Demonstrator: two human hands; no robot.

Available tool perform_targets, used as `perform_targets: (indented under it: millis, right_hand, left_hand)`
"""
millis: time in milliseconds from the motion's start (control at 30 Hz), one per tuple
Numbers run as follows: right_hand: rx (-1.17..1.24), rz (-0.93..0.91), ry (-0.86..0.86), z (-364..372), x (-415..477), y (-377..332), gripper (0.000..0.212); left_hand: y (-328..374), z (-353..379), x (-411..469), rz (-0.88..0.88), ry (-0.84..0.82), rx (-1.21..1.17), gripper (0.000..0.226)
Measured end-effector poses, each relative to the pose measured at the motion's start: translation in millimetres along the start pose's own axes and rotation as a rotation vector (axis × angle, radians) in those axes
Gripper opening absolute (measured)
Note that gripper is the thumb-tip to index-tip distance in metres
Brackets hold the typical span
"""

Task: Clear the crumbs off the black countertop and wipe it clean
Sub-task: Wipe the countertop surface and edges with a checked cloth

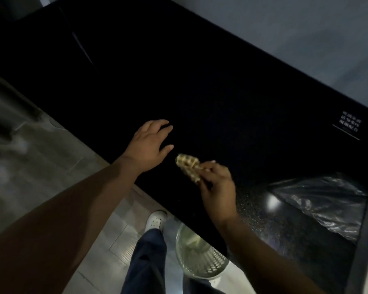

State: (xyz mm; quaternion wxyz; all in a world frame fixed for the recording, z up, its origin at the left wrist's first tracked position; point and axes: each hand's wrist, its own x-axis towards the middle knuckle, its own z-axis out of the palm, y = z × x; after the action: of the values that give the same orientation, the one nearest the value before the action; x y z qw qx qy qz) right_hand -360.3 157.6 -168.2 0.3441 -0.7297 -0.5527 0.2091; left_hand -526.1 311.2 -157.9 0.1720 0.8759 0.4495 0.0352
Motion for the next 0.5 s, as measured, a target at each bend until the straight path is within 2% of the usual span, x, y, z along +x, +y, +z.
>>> perform_targets:
  millis: [133,300,433,500]
  right_hand:
    - [0.094,-0.004,-0.054,11.9,-48.9,-11.0,0.037]
    - [0.16,-0.028,-0.151,10.2,-81.4,-21.5,0.032]
    - [0.18,-0.073,-0.294,-1.0,-91.4,-24.6,0.027]
    - [0.232,-0.038,-0.32,-7.8,-89.7,-24.9,0.026]
  left_hand:
    - [2.7,-6.0,-1.8,0.008,-0.066,0.018,0.061]
    - [7.0,-19.3,-42.9,-0.032,0.074,-0.05,0.043]
    - [4.2,-19.9,-85.2,-0.085,0.071,-0.089,0.037]
    - [4.7,-17.1,-98.4,-0.11,0.081,-0.098,0.036]
